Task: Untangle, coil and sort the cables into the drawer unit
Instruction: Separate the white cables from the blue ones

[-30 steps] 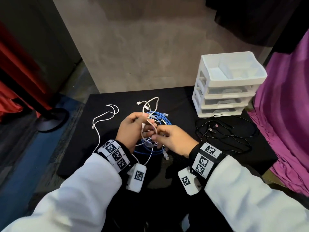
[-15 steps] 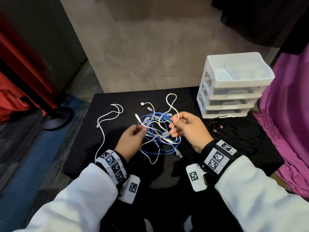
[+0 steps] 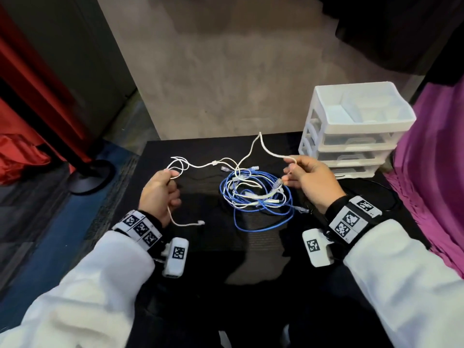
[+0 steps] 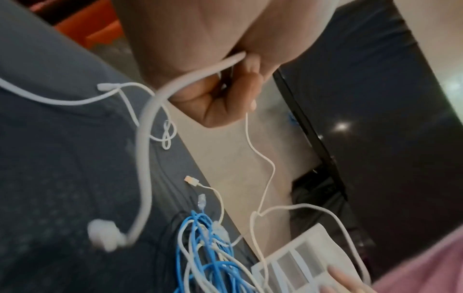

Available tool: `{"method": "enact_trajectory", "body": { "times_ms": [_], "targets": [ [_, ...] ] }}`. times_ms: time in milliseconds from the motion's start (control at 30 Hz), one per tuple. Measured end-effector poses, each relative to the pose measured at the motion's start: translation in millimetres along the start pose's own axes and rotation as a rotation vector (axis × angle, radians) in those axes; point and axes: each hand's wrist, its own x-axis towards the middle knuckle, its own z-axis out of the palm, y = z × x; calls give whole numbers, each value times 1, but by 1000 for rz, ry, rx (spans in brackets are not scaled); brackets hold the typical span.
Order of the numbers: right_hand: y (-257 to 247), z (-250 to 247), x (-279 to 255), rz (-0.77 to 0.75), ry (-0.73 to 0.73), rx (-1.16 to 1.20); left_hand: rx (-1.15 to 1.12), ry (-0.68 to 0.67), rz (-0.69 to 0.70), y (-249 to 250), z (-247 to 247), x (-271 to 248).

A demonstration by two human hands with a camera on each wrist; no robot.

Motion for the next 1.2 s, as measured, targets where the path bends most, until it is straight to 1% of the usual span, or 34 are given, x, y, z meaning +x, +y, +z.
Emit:
{"method": "enact_trajectory", "body": {
  "times_ms": [33,67,100,200,233,267,300,367,400,433,500,533,567,633,667,700,733,767,867,900,967,1033,1067,1100,1167,1200],
  "targets": [
    [2,1,-1,4,-22,-32,10,-22,25,2,4,-4],
    [4,3,-3,-28,-22,-122,7,-50,43,5,10,-9],
    [5,7,-8,-99,2,-253,2,-86,58,9,17,-15],
    [-4,22,-31,-443,125,-608,78,-223,96,21,39,-35],
    [-11,28,-41,-539,125,-678,142,-293,128,24,46,-42],
    [-19,35,-48,-601,76,-703,225,-369,171,26,53,-50],
    [-24,42,-53,-632,-14,-705,316,-441,220,27,60,-56],
    [-31,53,-55,-602,-206,-690,490,-550,321,28,71,-65],
    [-32,56,-52,-559,-251,-660,547,-577,369,30,75,-68],
    [-33,55,-47,-522,-257,-633,562,-578,408,33,76,-69],
    [-34,46,-35,-506,-227,-648,488,-518,443,43,71,-67],
    [-33,40,-29,-506,-237,-711,430,-472,447,49,66,-65],
    [-32,33,-24,-512,-253,-822,358,-421,454,55,60,-64],
    [-25,20,-18,-505,-278,-1070,157,-317,489,69,46,-61],
    [-20,13,-15,-476,-286,-1130,54,-270,497,76,38,-60],
    [-14,6,-12,-444,-296,-1130,-18,-234,495,82,31,-59],
    [-10,-1,-10,-429,-306,-1075,-37,-207,489,84,25,-57],
    [-9,-7,-8,-426,-299,-978,9,-185,484,82,21,-55],
    [-29,-6,-8,-404,-199,-607,270,-138,454,66,23,-54],
    [-39,-1,-10,-409,-179,-502,292,-114,426,61,27,-54],
    [-61,12,-18,-412,-182,-360,255,-84,372,54,40,-58],
    [-77,26,-26,-418,-218,-286,267,-137,403,48,56,-67],
    [-83,35,-30,-432,-246,-287,300,-198,442,44,64,-73],
    [-88,42,-33,-462,-287,-318,327,-281,476,39,74,-78],
    [-92,57,-40,-536,-397,-401,338,-447,489,34,92,-86],
    [-93,62,-43,-565,-427,-424,362,-468,497,33,99,-86]
  ]
}}
